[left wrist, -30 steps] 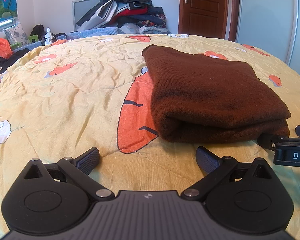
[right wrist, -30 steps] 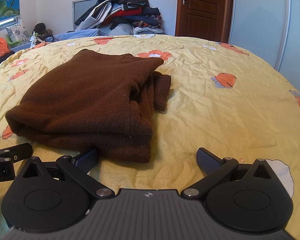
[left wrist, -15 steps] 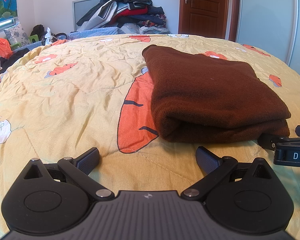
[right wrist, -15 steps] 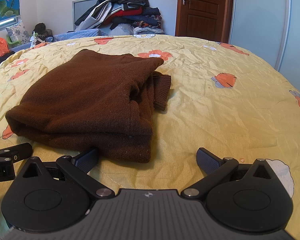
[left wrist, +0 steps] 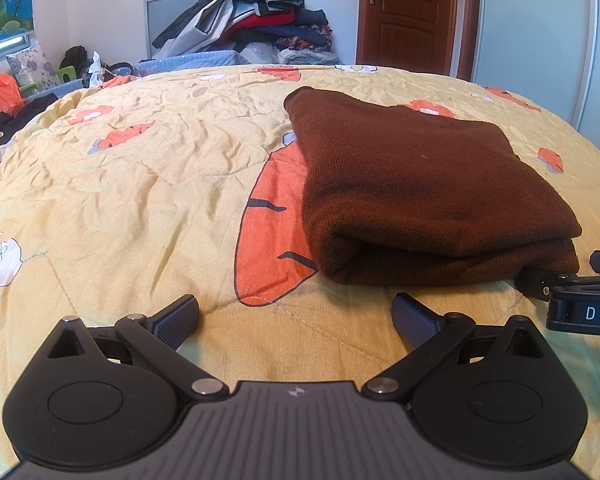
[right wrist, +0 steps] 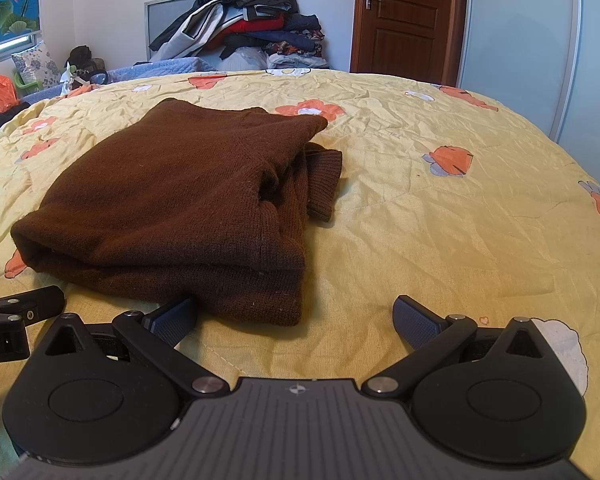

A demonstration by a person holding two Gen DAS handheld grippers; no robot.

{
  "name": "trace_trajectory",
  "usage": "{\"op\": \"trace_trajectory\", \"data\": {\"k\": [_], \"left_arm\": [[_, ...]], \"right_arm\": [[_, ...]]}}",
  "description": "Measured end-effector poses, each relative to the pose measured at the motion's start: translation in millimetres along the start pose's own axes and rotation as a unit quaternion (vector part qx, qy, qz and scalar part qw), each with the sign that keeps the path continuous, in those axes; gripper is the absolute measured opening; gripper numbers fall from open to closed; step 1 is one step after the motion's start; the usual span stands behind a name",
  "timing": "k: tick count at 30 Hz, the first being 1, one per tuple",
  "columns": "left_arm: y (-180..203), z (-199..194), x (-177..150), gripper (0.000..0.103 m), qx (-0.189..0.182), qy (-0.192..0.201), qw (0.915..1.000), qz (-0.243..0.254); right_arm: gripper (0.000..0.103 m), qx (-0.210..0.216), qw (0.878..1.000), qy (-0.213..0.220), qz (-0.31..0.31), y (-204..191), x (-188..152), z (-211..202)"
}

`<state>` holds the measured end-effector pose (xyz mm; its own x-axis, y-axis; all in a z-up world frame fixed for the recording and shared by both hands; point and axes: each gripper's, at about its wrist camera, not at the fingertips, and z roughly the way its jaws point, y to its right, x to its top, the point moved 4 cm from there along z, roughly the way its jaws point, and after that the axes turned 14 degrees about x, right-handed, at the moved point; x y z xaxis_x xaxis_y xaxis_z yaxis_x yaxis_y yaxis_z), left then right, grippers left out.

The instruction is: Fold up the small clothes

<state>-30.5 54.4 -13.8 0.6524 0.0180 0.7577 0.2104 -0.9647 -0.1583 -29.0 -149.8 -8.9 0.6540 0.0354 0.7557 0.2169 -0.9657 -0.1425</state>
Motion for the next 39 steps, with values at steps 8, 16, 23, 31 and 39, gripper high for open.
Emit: {"op": "trace_trajectory", "data": {"k": [8, 16, 23, 31, 39], "left_arm": [[2.5, -1.2, -0.9, 0.103, 0.015, -0.005, 0.9998, -0.011], [3.6, -2.8, -2.0, 0.103, 0.017, -0.001, 0.9998, -0.011], [3.7, -2.7, -2.3, 0.103, 0.017, -0.002, 0.9998, -0.011], [3.6, -2.7, -2.5, 0.103, 0.016, -0.002, 0.9998, -0.011], [3.8, -3.7, -0.7, 0.103, 0.013, -0.009, 0.9998, -0.009]], "right_arm": [[0.103, 0.000, 1.000, 0.000, 0.000, -0.2, 0.1, -0.2], [0.103, 0.000, 1.000, 0.000, 0.000, 0.0, 0.0, -0.2], [0.103, 0.000, 1.000, 0.000, 0.000, -0.1, 0.0, -0.1], [0.103, 0.000, 1.000, 0.000, 0.000, 0.0, -0.2, -0.1], [0.103, 0.000, 1.000, 0.000, 0.000, -0.1, -0.1, -0.1]]}}
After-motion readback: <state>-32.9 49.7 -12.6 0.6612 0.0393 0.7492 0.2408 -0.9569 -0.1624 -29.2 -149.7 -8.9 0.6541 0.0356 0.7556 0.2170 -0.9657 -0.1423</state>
